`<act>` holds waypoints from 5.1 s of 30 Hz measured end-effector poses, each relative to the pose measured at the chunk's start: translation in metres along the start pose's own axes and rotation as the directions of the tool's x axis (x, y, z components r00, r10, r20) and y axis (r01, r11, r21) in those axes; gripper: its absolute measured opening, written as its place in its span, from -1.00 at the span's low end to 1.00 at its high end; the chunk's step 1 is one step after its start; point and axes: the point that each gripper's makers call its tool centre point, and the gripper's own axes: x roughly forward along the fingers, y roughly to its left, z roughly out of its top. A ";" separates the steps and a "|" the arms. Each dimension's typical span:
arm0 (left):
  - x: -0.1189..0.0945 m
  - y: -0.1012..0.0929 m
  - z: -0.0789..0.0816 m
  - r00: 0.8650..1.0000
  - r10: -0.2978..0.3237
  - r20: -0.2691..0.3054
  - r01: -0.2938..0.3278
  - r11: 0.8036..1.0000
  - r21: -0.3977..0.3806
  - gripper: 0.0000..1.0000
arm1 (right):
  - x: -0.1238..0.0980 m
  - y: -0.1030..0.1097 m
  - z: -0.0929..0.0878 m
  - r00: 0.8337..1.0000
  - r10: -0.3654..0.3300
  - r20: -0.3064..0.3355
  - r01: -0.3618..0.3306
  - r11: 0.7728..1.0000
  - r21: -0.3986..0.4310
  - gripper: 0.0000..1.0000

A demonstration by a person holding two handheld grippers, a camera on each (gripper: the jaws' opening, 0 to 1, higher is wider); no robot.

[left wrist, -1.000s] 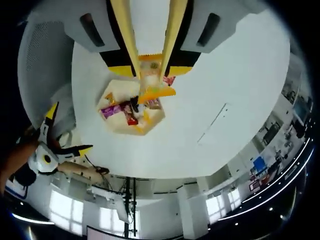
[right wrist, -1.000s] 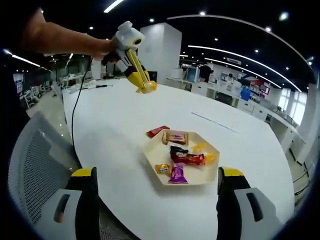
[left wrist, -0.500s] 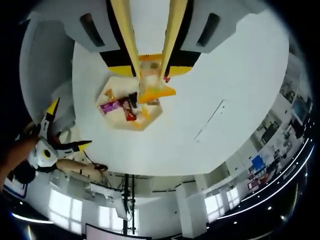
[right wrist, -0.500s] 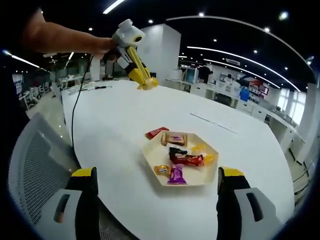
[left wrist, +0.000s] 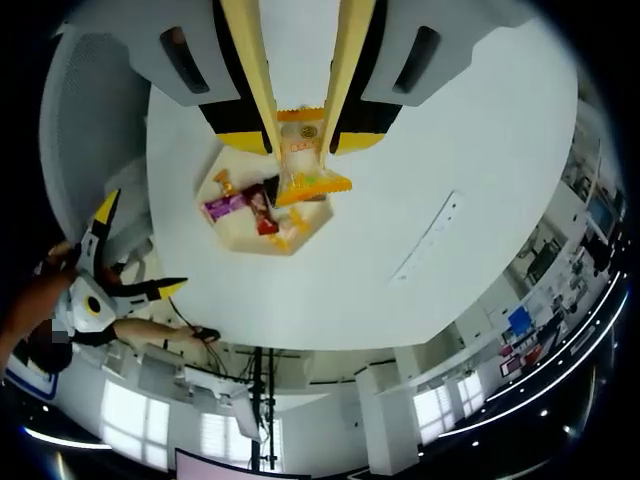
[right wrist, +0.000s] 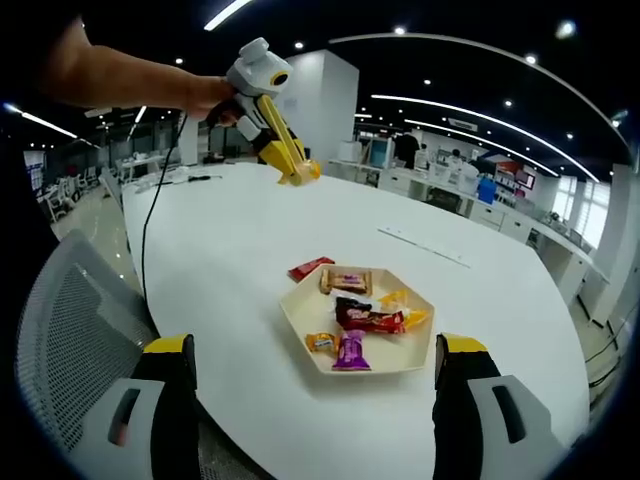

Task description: Place the target food into the container with the food tongs after gripping and lifting it, then release it inside without dropping or visibly crushing the food.

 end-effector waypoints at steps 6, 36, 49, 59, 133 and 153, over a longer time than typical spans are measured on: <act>0.014 -0.008 0.011 1.000 -0.018 0.005 0.018 1.000 0.010 -0.63 | 0.000 -0.001 0.000 1.000 -0.006 0.003 0.006 1.000 0.002 0.95; 0.081 -0.051 0.069 0.995 -0.095 0.027 0.093 0.994 0.057 -0.63 | -0.002 -0.006 0.002 1.000 -0.029 0.011 0.029 1.000 0.011 0.92; 0.087 -0.071 0.076 0.988 -0.145 0.055 0.138 0.983 0.118 -0.51 | -0.002 -0.007 0.001 0.999 -0.030 0.011 0.030 0.999 0.015 0.92; 0.085 -0.055 0.063 0.993 -0.101 0.064 0.096 0.992 0.088 -0.48 | -0.002 -0.007 0.001 0.999 -0.031 0.009 0.030 0.999 0.014 0.92; 0.112 0.029 -0.116 0.974 0.152 -0.169 -0.196 0.938 -0.286 -0.47 | -0.001 -0.008 0.002 1.000 -0.017 0.017 0.016 0.998 0.057 0.92; 0.110 0.033 -0.128 0.971 0.169 -0.167 -0.211 0.938 -0.274 -0.63 | 0.000 -0.008 -0.001 1.000 -0.011 0.004 0.011 0.998 0.054 0.92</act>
